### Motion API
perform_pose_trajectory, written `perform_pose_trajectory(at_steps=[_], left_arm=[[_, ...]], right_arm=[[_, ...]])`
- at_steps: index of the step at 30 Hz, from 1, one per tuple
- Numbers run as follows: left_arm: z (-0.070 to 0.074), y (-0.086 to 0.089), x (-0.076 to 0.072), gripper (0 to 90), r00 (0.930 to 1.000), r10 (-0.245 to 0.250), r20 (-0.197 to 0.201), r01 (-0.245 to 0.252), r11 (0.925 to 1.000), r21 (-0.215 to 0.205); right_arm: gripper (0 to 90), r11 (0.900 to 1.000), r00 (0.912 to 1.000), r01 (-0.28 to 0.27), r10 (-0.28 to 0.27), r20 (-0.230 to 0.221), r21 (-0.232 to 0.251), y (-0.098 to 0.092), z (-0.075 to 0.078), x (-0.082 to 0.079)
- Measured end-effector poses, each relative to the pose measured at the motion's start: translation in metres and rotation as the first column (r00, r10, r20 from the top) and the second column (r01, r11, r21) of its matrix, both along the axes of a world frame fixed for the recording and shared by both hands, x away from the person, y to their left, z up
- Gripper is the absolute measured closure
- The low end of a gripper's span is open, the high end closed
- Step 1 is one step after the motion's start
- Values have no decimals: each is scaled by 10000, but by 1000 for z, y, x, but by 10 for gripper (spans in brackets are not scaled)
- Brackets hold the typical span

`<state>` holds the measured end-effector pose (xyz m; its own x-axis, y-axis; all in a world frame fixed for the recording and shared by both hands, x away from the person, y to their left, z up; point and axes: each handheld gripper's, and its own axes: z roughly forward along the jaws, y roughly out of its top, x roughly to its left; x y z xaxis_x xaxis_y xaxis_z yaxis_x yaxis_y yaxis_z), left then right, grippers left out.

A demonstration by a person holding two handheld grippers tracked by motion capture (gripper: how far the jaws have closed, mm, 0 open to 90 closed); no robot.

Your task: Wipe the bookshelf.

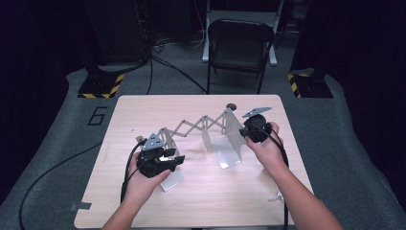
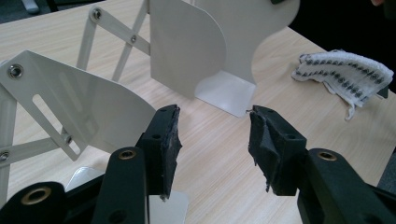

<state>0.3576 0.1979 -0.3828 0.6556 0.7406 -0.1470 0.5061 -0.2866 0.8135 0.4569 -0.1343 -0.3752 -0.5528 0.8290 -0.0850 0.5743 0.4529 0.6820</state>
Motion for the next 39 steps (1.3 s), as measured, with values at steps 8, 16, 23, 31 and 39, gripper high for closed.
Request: perform_pose_trajectory(at_steps=[8,16,23,31,39], left_arm=[[-4,-2,-5,520,10000,-6,49,6,10000,37],[-7,-3,-8,491,9997,237,32,-237,9997,-91],[-11,-2,-9,482,9969,777,161,-777,9970,4],[-12,-1,-5,526,9905,1355,226,-1366,9888,601],[-18,-8,6,583,9820,1871,274,-1889,9769,997]], right_arm=[[820,9992,9999,-155,157,-48,377,-16,-2,-42],[744,9952,9988,-499,498,29,837,-27,-1,-60],[626,9901,9925,-809,694,1006,1149,-20,12,-62],[593,9784,9836,-1464,1283,1269,1458,4,17,-63],[567,9679,9790,-1987,1889,762,1537,35,4,-50]])
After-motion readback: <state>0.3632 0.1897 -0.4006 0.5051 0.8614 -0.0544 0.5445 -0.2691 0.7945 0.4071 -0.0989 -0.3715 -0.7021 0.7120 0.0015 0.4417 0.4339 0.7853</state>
